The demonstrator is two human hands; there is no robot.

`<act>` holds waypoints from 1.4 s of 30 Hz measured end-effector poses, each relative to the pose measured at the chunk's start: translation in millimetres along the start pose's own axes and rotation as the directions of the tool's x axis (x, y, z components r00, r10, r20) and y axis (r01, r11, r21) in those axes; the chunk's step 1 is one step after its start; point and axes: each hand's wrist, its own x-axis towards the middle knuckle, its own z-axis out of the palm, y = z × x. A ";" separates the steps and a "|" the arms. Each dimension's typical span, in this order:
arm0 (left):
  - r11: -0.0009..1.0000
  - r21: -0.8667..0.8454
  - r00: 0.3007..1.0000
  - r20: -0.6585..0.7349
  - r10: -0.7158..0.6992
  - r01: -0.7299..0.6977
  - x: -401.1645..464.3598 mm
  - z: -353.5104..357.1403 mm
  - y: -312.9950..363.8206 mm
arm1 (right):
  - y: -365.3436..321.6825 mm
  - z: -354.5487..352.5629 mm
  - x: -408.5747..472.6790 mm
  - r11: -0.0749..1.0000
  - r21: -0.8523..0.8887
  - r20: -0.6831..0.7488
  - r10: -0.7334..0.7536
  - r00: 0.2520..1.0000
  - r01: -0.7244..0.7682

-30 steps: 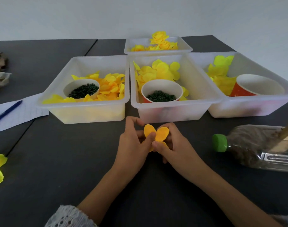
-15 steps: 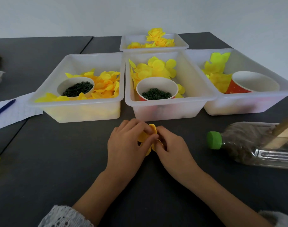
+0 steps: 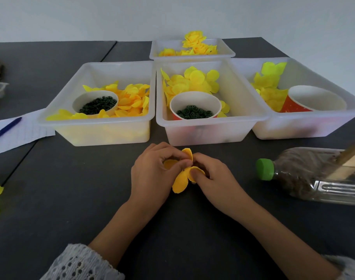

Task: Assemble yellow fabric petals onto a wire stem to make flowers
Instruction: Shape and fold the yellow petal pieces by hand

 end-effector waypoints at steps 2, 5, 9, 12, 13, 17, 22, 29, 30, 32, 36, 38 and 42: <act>1.000 0.010 1.000 0.001 -0.003 0.003 0.4 0.1 0.1 | -0.1 0.0 0.0 1.000 -0.003 0.004 0.003 1.000 -0.003; 0.999 0.040 1.000 -0.003 0.001 -0.001 0.1 1.2 -0.2 | 0.9 0.2 0.4 1.000 -0.013 0.005 0.007 1.000 -0.007; 0.996 0.084 1.000 -0.005 0.008 -0.008 -1.2 2.4 0.4 | 3.0 1.4 0.1 1.000 -0.028 -0.004 0.010 1.000 -0.010; 0.985 0.169 0.999 -0.012 0.034 -0.032 -2.0 2.9 2.0 | 3.5 3.8 -0.5 0.998 -0.067 -0.022 0.008 1.000 -0.010; 0.979 0.201 0.999 -0.014 0.047 -0.043 -2.5 3.2 2.6 | 3.4 4.7 -0.4 0.997 -0.079 -0.033 0.009 0.999 -0.011; 0.960 0.265 0.994 -0.022 0.103 -0.094 -5.6 5.4 5.4 | 2.3 8.0 -1.3 0.994 -0.109 -0.068 0.016 0.998 -0.023; 0.943 0.280 0.984 0.031 0.178 -0.180 -4.1 6.3 3.8 | 2.3 10.3 -3.4 0.990 -0.141 -0.097 0.004 0.995 -0.017; 0.965 0.179 0.980 0.085 0.182 -0.194 -0.1 5.7 4.9 | 0.7 11.0 -5.1 0.996 -0.090 -0.094 -0.007 0.996 -0.001; 0.966 0.169 0.979 0.086 0.184 -0.196 -0.2 5.6 4.6 | 0.3 11.0 -5.7 0.997 -0.072 -0.096 -0.008 0.995 0.001; 0.969 0.152 0.979 0.087 0.184 -0.195 0.0 5.8 3.6 | -0.7 10.9 -5.7 0.999 -0.035 -0.099 -0.003 0.995 -0.001; 0.978 0.101 0.980 0.093 0.175 -0.184 0.7 5.9 0.8 | -2.6 7.4 -4.4 0.997 0.073 -0.087 0.039 0.995 -0.033; 0.981 0.073 0.980 0.099 0.170 -0.178 0.9 4.8 0.4 | -2.8 4.0 -3.5 0.994 0.099 -0.068 0.053 0.996 -0.046; 0.987 0.024 0.984 0.090 0.156 -0.159 2.4 2.2 1.1 | -2.9 1.5 -3.6 0.997 0.067 -0.045 0.027 0.999 -0.024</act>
